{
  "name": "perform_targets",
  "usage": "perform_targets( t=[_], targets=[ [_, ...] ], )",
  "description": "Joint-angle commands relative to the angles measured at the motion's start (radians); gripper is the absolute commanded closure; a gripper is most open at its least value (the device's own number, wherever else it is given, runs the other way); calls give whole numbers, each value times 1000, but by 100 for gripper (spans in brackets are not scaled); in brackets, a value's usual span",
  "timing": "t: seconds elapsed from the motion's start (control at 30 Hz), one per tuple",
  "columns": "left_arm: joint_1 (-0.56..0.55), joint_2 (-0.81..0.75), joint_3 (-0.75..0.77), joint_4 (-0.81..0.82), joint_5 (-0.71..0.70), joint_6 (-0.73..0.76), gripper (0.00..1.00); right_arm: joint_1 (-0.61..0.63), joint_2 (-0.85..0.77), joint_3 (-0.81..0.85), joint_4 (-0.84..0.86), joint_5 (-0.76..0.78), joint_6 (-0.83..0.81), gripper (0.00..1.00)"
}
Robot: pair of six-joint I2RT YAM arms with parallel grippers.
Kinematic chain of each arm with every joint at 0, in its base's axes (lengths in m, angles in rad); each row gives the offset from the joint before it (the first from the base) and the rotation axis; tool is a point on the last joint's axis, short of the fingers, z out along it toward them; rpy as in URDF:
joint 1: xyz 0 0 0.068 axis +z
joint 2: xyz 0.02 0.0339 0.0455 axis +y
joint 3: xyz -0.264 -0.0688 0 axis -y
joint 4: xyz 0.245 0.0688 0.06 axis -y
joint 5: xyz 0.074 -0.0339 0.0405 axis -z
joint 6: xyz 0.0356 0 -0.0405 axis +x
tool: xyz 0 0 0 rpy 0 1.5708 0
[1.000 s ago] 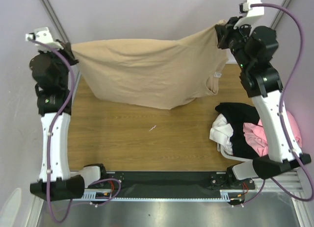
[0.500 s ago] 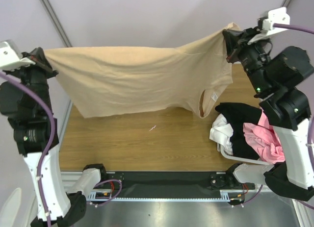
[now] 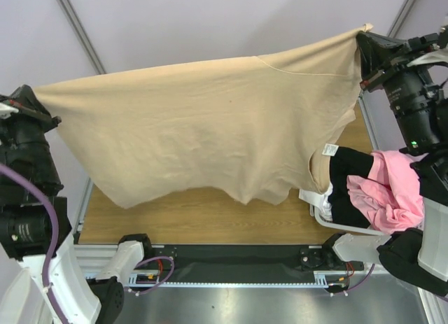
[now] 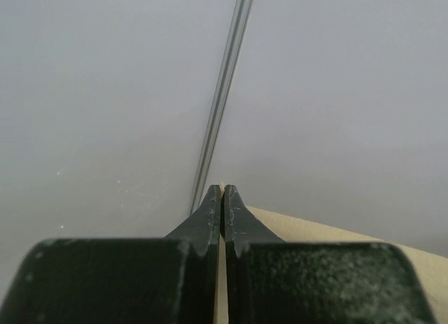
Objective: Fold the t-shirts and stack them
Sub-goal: Flatten the tshirt out
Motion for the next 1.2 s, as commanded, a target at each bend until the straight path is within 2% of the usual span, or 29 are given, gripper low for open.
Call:
perform_targets(
  t=[0.0, 0.1, 0.13, 0.2, 0.33, 0.37, 0.47, 0.6, 0.7, 0.9, 1.17],
  targets=[
    [9, 87, -24, -46, -98, -9, 99, -1, 58, 12, -5, 105, -17, 100],
    [8, 133, -98, -15, -125, -17, 100, -1, 82, -51, 1, 186, 1, 100],
    [9, 144, -147, 1, -125, -26, 100, -3, 85, -116, 11, 218, 0, 100],
    [9, 182, -197, 26, -126, -32, 100, -33, 82, -190, 38, 214, 36, 100],
    [9, 225, -352, 125, -129, -44, 100, -168, 72, -406, 106, -11, 162, 100],
    [9, 230, -384, 186, -129, -43, 100, -205, 69, -512, 159, -42, 173, 100],
    [9, 259, -519, 324, -122, -40, 100, -239, 75, -682, 274, -100, 184, 100],
    [9, 317, -682, 496, -109, -47, 100, -271, 115, -836, 428, -180, 205, 100],
    [8, 412, -712, 575, -119, -52, 100, -297, 221, -833, 477, -226, 232, 100],
    [8, 645, -641, 698, -86, -52, 99, -308, 454, -769, 581, -228, 233, 100],
    [6, 843, -495, 710, -103, -72, 100, -333, 713, -519, 589, -263, 198, 100]
  ],
)
